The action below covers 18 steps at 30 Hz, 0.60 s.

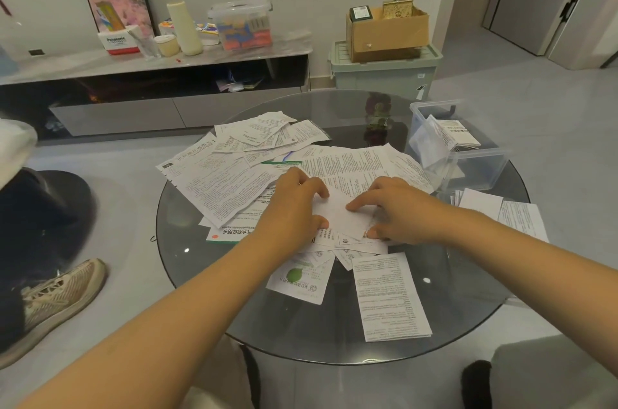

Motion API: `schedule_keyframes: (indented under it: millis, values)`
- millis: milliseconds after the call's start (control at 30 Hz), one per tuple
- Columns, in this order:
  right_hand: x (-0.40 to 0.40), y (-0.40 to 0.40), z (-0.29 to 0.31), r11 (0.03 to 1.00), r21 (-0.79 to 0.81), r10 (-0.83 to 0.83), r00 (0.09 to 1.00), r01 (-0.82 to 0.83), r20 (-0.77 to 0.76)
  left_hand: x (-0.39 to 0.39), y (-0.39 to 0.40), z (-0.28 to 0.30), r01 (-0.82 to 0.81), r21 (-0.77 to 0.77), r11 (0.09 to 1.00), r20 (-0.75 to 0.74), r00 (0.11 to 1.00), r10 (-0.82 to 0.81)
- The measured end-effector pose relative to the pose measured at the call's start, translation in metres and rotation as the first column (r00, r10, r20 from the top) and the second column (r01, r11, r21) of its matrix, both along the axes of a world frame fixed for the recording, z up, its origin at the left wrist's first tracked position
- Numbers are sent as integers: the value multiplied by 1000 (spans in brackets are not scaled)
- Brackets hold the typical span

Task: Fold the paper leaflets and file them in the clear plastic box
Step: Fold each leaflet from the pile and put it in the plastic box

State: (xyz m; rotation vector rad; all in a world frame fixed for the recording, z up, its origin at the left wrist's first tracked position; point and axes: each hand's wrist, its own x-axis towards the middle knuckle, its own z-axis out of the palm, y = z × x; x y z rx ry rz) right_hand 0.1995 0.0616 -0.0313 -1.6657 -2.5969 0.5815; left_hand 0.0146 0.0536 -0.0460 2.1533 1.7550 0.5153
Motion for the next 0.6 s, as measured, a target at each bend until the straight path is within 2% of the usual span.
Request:
schedule_keyframes:
  millis: [167, 267, 367, 467, 600]
  values:
    - [1, -6, -1, 1000, 9, -3, 996, 4, -88, 3, -10, -2, 110, -7, 994, -7, 994, -110]
    - [2, -9, -1, 994, 103, 51, 997, -45, -57, 1, -13, 0, 150, -43, 988, -33, 988, -151]
    - [4, -9, 0, 979, 199, 70, 994, -51, -88, 0, -14, 3, 171, -91, 981, -47, 983, -176]
    - [0, -8, 2, 973, 229, 59, 978, -11, -201, 3, -14, 5, 123, -69, 990, -1, 992, -123]
    - [-8, -8, 0, 988, 109, -65, 938, 108, -341, 8, -12, 5, 18, -72, 997, 80, 997, -12]
